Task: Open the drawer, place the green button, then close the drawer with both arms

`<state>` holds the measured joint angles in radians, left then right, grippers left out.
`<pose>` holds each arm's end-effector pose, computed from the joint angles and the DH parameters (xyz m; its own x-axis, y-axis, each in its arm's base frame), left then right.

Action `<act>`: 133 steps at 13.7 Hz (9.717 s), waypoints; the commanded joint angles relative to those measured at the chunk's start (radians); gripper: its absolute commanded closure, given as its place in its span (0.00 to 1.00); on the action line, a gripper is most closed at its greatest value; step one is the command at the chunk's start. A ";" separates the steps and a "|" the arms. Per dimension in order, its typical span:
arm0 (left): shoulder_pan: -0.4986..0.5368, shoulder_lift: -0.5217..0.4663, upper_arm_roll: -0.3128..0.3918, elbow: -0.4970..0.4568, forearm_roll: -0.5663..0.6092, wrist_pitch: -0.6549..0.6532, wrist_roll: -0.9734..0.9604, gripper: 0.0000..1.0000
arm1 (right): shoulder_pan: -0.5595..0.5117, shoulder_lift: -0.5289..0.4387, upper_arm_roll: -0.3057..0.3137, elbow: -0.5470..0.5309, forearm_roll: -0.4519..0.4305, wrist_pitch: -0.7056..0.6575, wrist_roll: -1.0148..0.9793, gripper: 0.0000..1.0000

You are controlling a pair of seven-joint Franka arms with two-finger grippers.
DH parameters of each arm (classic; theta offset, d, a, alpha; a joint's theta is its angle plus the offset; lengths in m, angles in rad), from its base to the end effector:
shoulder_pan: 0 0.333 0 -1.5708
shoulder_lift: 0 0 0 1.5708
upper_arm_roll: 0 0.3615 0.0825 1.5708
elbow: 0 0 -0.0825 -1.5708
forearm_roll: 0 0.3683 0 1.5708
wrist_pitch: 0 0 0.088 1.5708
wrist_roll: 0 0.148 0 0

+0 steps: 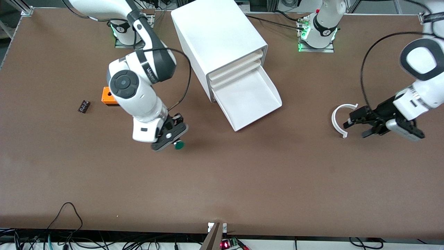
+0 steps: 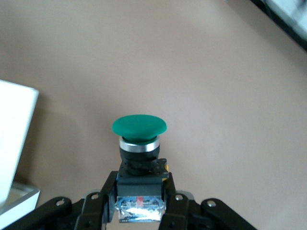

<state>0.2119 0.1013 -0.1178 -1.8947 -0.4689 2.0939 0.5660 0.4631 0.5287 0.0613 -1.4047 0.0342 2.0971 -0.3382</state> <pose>0.5946 0.0200 0.4780 0.9438 -0.1963 0.2658 -0.2807 -0.9007 0.3315 0.6419 0.3644 0.4190 0.6598 0.7309 0.1745 0.7429 -0.6694 -0.0052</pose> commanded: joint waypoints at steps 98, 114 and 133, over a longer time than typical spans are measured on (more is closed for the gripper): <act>-0.169 0.012 -0.246 0.187 0.452 -0.234 -1.354 0.00 | -0.431 -0.518 -0.146 -0.333 -0.053 -0.384 0.337 0.00; -0.172 -0.137 -0.034 0.287 0.458 -0.448 -0.669 0.00 | -0.429 -0.520 -0.127 -0.333 -0.056 -0.377 0.337 0.00; -0.157 -0.133 -0.017 0.298 0.460 -0.476 -0.574 0.00 | -0.429 -0.520 -0.127 -0.335 -0.053 -0.382 0.337 0.00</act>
<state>0.0514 -0.0350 -0.1331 -1.6186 -0.0013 1.6421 -0.0314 0.0332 0.0237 -0.0650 -1.7386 -0.0382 1.7255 0.0040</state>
